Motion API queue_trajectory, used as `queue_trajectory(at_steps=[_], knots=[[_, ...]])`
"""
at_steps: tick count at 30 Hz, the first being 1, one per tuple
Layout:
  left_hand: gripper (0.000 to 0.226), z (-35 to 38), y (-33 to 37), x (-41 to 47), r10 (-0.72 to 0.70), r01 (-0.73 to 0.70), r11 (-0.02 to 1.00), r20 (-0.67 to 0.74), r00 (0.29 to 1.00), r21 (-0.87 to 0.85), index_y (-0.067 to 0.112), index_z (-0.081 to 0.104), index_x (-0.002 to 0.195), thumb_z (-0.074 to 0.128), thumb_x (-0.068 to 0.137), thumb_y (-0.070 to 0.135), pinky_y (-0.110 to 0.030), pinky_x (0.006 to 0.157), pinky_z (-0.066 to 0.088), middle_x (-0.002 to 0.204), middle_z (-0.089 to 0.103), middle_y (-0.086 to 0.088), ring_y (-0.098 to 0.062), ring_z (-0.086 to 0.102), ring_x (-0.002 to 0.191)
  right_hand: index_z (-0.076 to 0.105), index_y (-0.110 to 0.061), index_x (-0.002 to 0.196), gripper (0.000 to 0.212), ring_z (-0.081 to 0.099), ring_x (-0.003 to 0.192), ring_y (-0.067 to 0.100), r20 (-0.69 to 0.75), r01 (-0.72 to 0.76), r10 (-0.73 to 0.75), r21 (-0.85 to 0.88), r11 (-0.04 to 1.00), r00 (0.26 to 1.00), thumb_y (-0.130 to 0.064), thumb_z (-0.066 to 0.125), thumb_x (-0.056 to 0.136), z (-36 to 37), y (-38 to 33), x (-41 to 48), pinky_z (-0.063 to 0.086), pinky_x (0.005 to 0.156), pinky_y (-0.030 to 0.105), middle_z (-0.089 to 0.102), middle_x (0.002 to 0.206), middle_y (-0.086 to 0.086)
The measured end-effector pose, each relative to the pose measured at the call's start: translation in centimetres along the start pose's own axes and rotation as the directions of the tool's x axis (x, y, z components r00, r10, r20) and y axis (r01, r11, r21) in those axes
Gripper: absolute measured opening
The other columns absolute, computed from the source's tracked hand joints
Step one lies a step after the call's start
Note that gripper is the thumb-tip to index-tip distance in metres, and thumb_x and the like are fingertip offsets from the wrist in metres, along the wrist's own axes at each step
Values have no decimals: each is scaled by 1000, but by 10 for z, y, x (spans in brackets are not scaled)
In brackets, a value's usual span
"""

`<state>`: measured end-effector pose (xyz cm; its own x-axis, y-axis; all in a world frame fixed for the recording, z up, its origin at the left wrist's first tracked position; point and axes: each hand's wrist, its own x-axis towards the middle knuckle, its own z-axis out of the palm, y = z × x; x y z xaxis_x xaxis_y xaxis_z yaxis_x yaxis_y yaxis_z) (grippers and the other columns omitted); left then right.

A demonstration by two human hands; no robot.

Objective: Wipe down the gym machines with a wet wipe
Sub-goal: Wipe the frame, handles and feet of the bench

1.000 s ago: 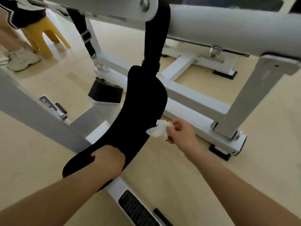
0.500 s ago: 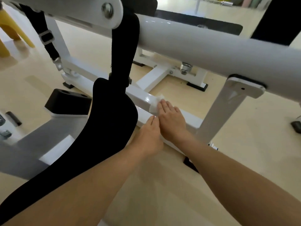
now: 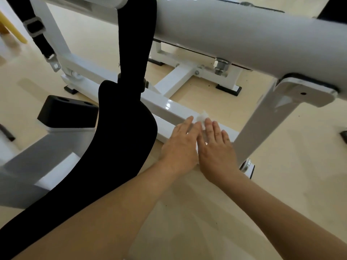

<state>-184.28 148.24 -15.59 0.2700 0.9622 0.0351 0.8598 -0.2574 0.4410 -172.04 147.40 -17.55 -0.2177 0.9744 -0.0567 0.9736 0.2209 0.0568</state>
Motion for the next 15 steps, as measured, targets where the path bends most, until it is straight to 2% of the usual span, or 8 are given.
queue_trajectory(at_steps=[2, 4, 6, 8, 11, 13, 15], knots=[[83, 6, 0, -1, -11, 9, 999, 41, 999, 49, 19, 3, 154, 55, 89, 13, -33, 117, 24, 161, 0, 1, -20, 6, 146, -20, -20, 150, 81, -21, 146, 33, 27, 47, -47, -20, 999, 999, -38, 41, 99, -3, -5, 18, -1, 120, 51, -28, 157, 11], [87, 6, -2, 2, -18, 8, 986, 59, 998, 166, 15, -7, 153, 54, 92, 17, -36, 117, 25, 161, -6, 0, -23, -1, 148, -21, -30, 150, 84, -22, 146, 30, 44, 91, -90, -24, 996, 995, -45, 42, 97, -5, -11, 41, -1, 117, 55, -29, 157, 4], [88, 1, -5, 9, -16, 5, 976, 47, 999, 219, 15, -9, 153, 55, 92, 17, -36, 117, 26, 161, -9, -2, -23, -2, 148, -16, -34, 151, 83, -22, 146, 27, 48, 124, -122, -28, 992, 991, -48, 44, 96, -5, -14, 56, -2, 115, 58, -29, 158, 1], [85, -1, -5, 15, 1, -8, 984, 37, 999, 180, 17, -7, 153, 53, 93, 13, -32, 118, 21, 162, -9, 0, -19, -1, 149, -11, -33, 153, 81, -23, 146, 23, 51, 129, -127, -32, 991, 991, -46, 45, 96, -2, -11, 57, -3, 116, 55, -28, 158, 0], [77, 5, -2, 18, 100, -106, 984, 51, 994, 142, 20, -3, 154, 45, 96, 4, -20, 115, 9, 162, -7, 5, -9, 2, 148, -12, -27, 153, 75, -24, 146, 23, 23, 117, -116, -31, 993, 993, -39, 38, 99, 1, 2, 38, -7, 117, 47, -28, 158, 7], [81, 11, 0, 17, 156, -158, 982, 28, 987, 108, 27, 2, 154, 47, 93, 0, -18, 112, 13, 162, -1, 7, -8, 6, 147, -10, -19, 154, 71, -24, 145, 27, 32, 128, -127, -34, 991, 991, -32, 35, 100, -1, 12, 19, -7, 118, 45, -28, 157, 12], [82, 13, 1, 18, 183, -182, 976, -1, 983, 116, 33, 8, 153, 48, 92, -2, -24, 112, 24, 161, 8, 8, -9, 11, 147, -5, -16, 154, 70, -21, 146, 31, 16, 134, -134, 4, 991, 991, -25, 37, 99, -2, 19, 3, -7, 118, 45, -25, 157, 15]])
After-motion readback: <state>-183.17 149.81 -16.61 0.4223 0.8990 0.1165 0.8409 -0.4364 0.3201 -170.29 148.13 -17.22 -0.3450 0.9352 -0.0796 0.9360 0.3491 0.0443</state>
